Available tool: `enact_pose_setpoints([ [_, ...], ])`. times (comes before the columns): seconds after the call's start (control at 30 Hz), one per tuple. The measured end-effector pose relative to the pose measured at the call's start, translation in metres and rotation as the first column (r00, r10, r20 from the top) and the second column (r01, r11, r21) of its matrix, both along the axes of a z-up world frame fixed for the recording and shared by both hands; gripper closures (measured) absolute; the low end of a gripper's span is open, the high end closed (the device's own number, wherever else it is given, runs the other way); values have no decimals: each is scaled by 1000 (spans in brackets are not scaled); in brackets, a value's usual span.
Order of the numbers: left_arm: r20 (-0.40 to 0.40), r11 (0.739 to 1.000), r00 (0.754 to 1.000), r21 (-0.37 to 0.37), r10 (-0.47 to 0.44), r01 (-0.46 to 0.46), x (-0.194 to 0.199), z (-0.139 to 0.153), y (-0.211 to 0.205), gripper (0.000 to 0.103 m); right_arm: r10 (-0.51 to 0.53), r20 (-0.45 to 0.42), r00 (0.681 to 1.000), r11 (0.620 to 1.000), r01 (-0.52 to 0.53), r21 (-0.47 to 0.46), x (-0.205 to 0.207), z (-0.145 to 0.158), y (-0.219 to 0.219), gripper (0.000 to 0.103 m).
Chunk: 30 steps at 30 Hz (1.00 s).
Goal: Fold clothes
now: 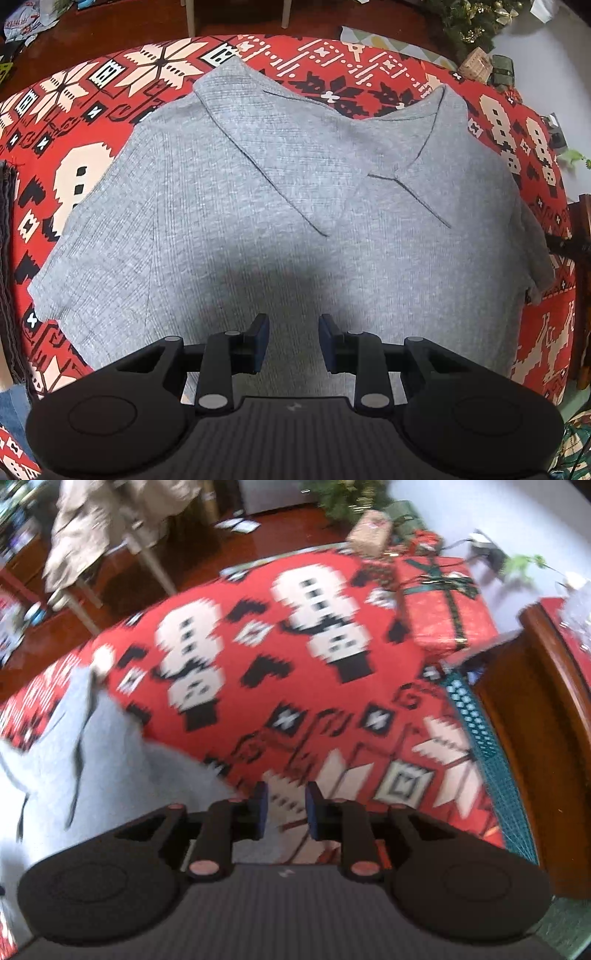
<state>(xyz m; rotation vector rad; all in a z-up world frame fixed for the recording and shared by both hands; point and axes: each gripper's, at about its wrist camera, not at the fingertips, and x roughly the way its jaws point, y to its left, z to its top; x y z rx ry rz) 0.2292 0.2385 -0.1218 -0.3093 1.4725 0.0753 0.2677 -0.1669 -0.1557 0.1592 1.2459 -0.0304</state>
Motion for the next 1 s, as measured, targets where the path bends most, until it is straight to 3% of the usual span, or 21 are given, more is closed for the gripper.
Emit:
enact_pose_setpoints([
  [0.23,-7,1000,1000,5,-3,3,1,0,-1,73,79,-9,997,996,-79,-31,-16,-10,36,73],
  [0.27,-8,1000,1000,6,-5,5,1,0,-1,73,99,-7,995,994,-99,-42,-17,-10,41,78],
  [0.3,-8,1000,1000,8,-7,7,1,0,-2,73,108,-1,994,992,-108,-60,-16,-8,42,93],
  [0.33,-8,1000,1000,11,-12,12,2,0,-2,73,118,4,993,990,-117,-78,-15,-6,44,101],
  [0.47,-5,1000,1000,22,-14,14,2,1,1,73,146,27,989,979,-140,-150,-11,3,47,100],
  [0.6,-11,1000,1000,27,3,-3,0,-2,6,73,37,83,996,980,-19,-200,12,14,1,100],
  [0.73,-13,999,1000,30,15,-14,-1,-4,10,73,0,65,998,989,10,-146,25,11,-21,99],
  [0.9,-17,999,999,36,29,-28,-2,-6,17,73,31,27,999,988,-26,-150,23,0,-18,80],
  [1.0,-19,999,999,38,38,-38,-2,-6,22,73,-32,63,997,988,41,-150,19,9,-26,75],
])
